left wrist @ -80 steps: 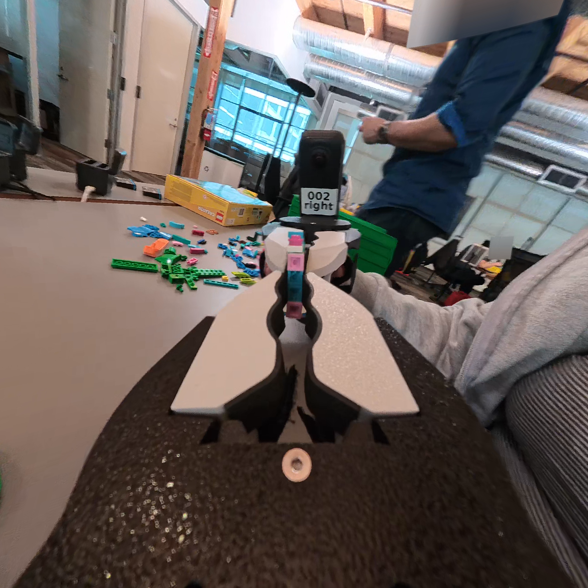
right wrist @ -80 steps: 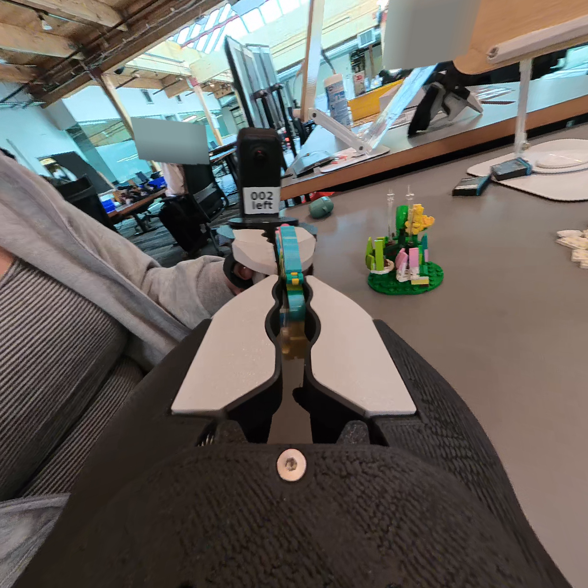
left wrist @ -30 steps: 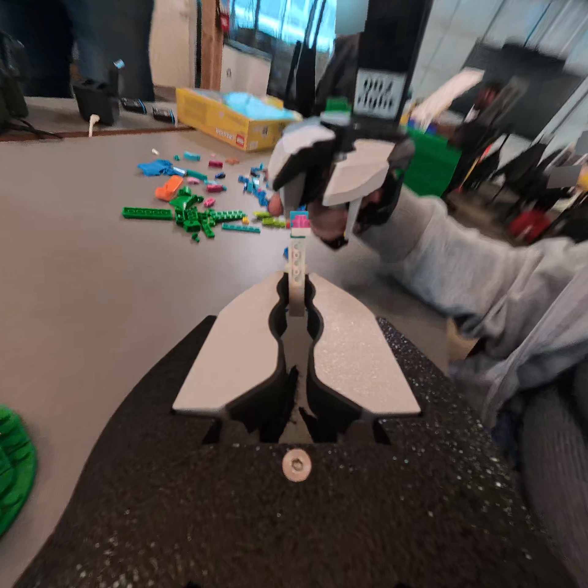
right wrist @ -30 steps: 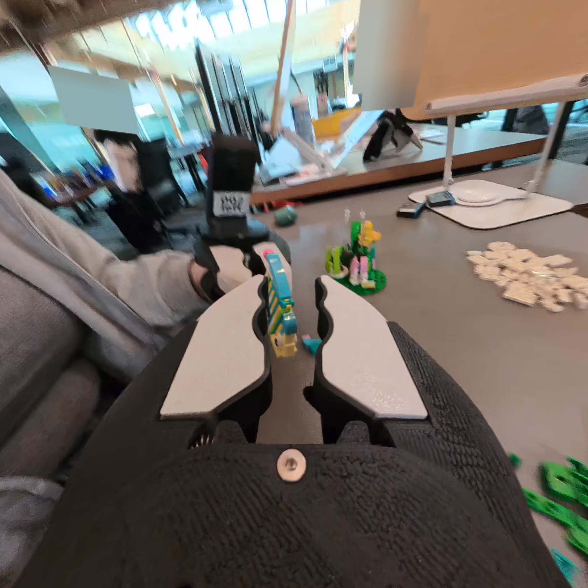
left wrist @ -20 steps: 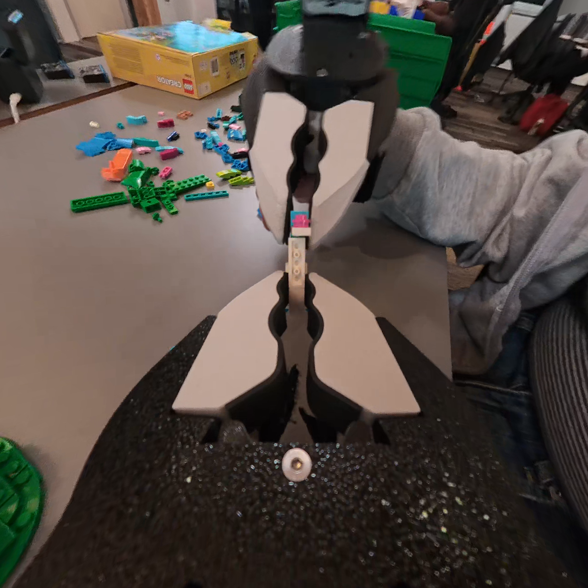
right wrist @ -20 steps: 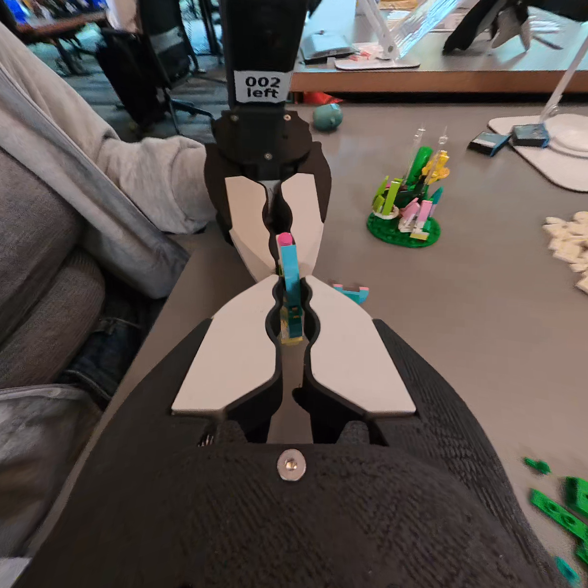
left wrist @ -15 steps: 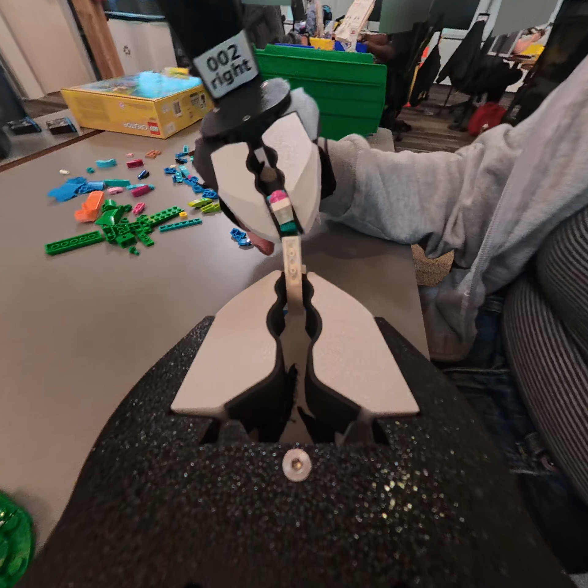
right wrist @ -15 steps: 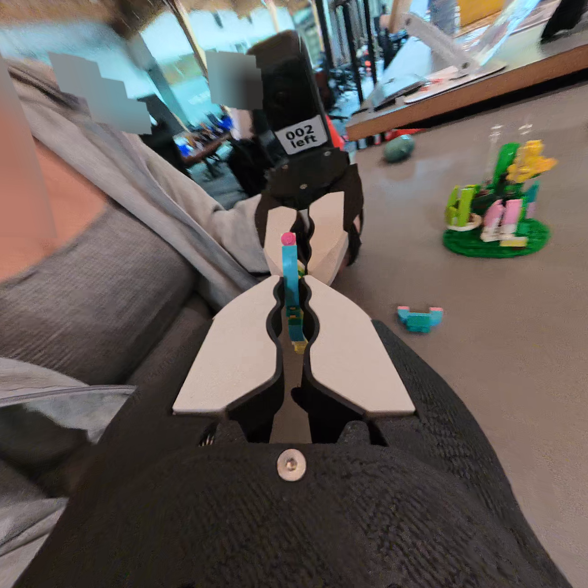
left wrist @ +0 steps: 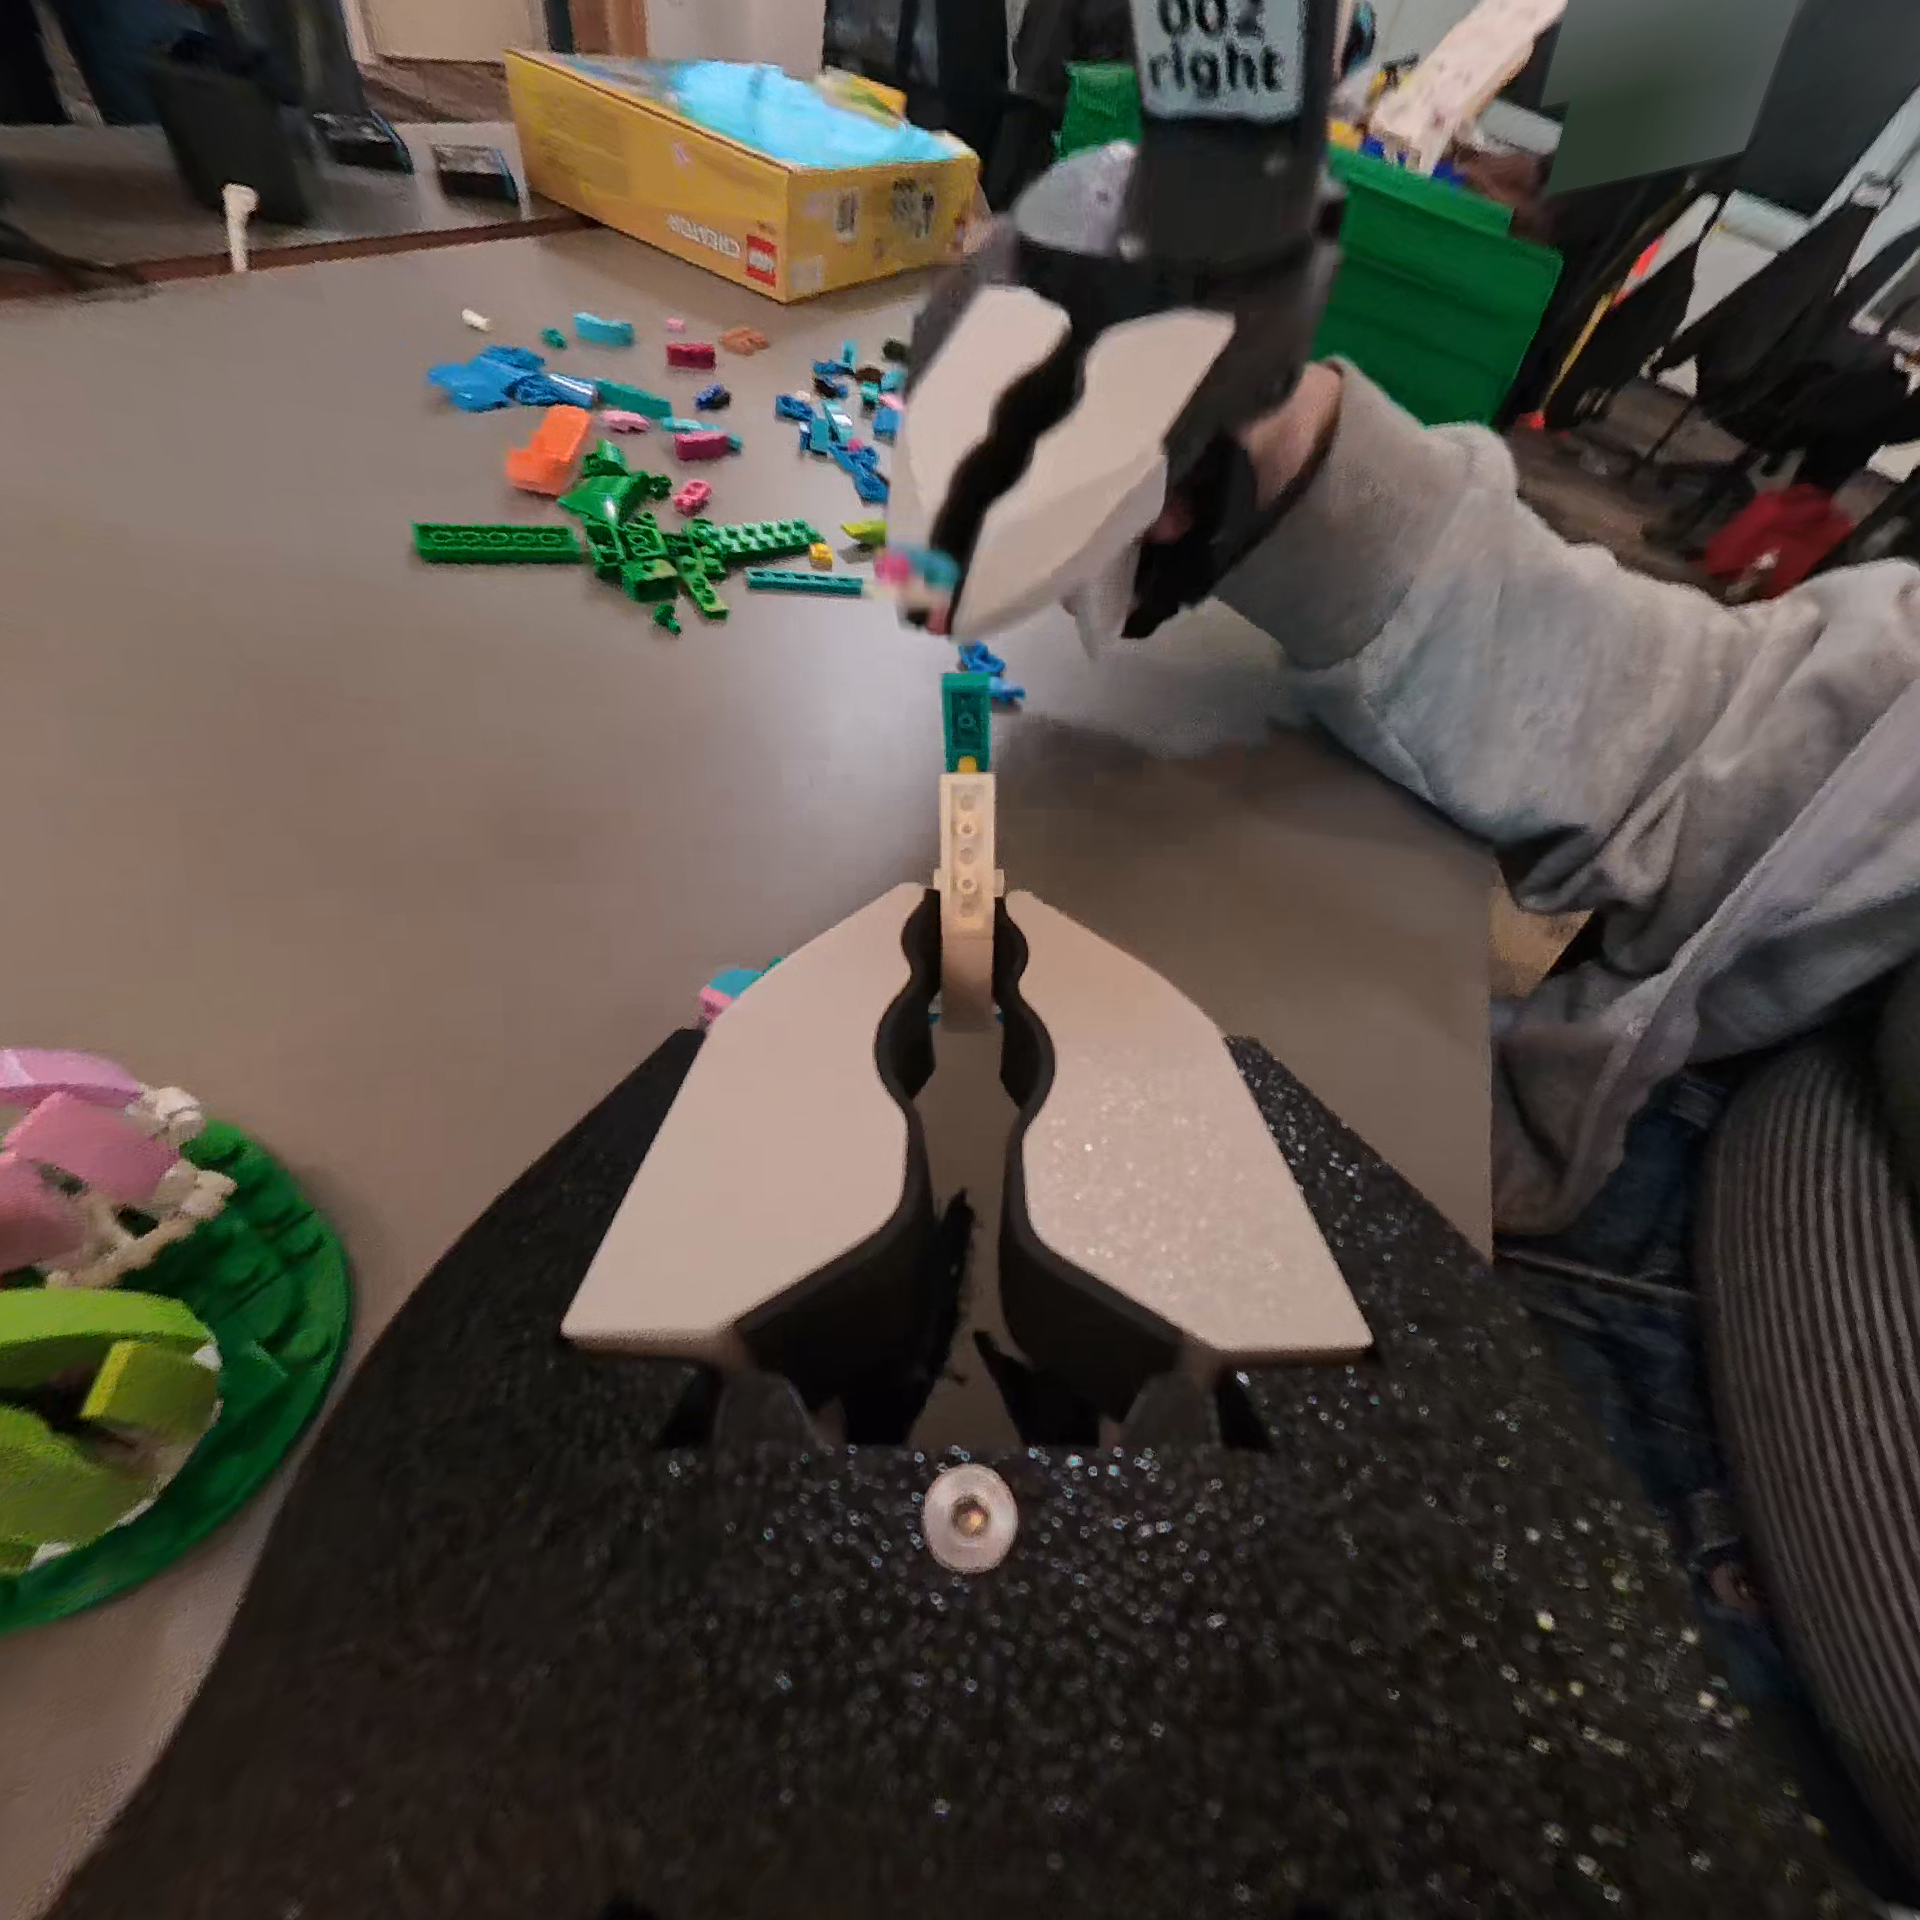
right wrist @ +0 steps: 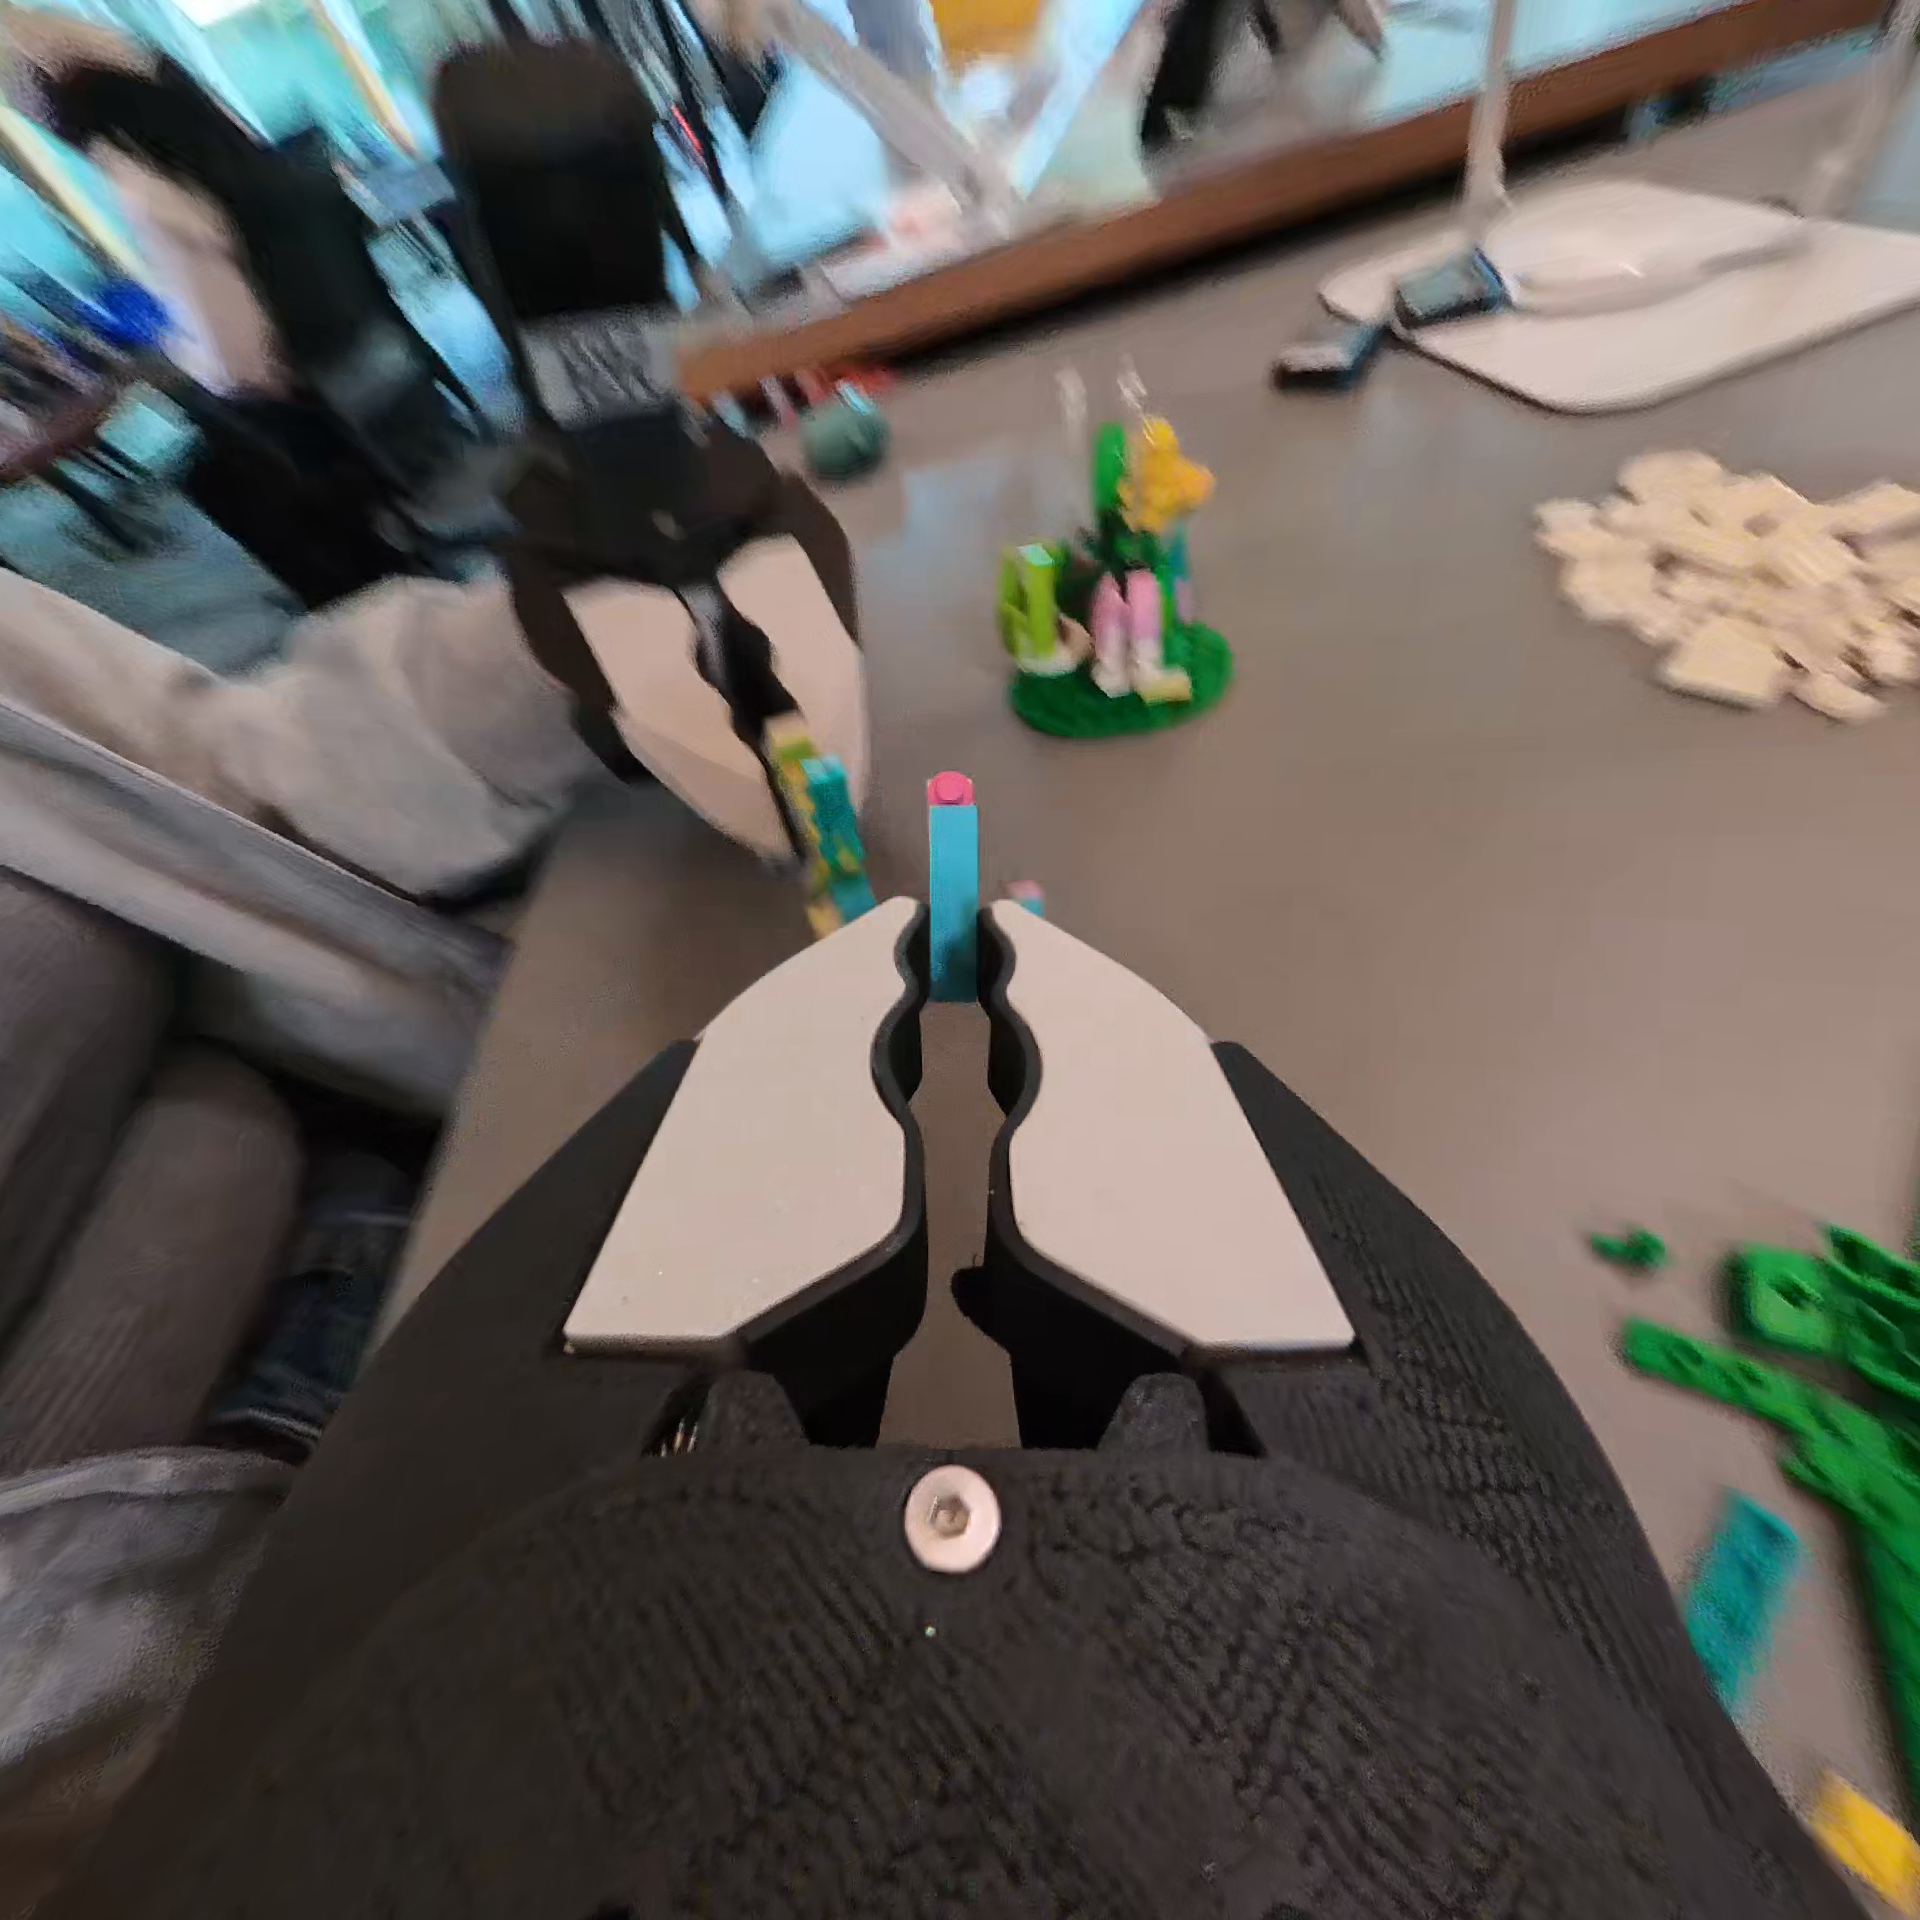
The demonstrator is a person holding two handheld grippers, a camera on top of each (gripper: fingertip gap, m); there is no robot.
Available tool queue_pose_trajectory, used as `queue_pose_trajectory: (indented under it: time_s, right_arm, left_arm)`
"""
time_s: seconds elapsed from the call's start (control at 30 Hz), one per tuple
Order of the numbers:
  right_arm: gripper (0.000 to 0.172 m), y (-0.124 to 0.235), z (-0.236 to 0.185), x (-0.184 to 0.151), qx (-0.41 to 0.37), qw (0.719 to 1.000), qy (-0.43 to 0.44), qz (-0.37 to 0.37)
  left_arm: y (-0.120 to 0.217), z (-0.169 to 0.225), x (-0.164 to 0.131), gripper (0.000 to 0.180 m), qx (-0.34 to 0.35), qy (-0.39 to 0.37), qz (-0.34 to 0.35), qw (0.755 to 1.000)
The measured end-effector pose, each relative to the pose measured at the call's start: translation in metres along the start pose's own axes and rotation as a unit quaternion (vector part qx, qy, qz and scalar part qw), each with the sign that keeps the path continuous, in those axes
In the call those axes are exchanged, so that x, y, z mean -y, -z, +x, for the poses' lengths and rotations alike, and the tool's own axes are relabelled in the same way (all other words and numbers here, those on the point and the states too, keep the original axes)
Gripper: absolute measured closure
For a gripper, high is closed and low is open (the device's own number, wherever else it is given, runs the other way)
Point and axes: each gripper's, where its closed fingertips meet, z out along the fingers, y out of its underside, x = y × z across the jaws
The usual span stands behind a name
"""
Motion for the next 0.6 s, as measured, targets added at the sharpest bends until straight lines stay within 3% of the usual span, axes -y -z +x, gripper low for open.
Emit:
queue_pose_trajectory:
  time_s: [0.13, 0.27, 0.4, 0.43, 0.57, 0.6]
  right_arm:
    - [0.165, -0.009, 0.012, -0.031, -0.066, 0.991, 0.037, -0.11]
    - [0.149, -0.018, 0.01, -0.047, -0.066, 0.984, 0.057, -0.154]
    - [0.137, -0.016, -0.02, -0.001, 0.019, 0.998, 0.049, -0.015]
    - [0.141, -0.014, -0.026, 0.008, 0.037, 0.998, 0.04, 0.01]
    - [0.146, -0.02, -0.037, 0.006, 0.067, 0.996, 0.052, 0.01]
    - [0.156, -0.023, -0.04, 0.005, 0.073, 0.996, 0.055, 0.01]
  left_arm:
    - [-0.001, -0.006, 0.0, 0.172, 0.019, 0.013, 0.002, 1.0]
    - [-0.005, -0.005, -0.003, 0.172, 0.017, 0.014, -0.004, 1.0]
    - [-0.007, 0.0, -0.002, 0.172, 0.001, 0.006, -0.005, 1.0]
    - [-0.008, 0.003, -0.002, 0.172, -0.007, 0.002, -0.004, 1.0]
    - [-0.011, 0.014, 0.001, 0.172, -0.025, -0.018, 0.0, 1.0]
    - [-0.012, 0.016, 0.002, 0.172, -0.028, -0.025, 0.002, 0.999]
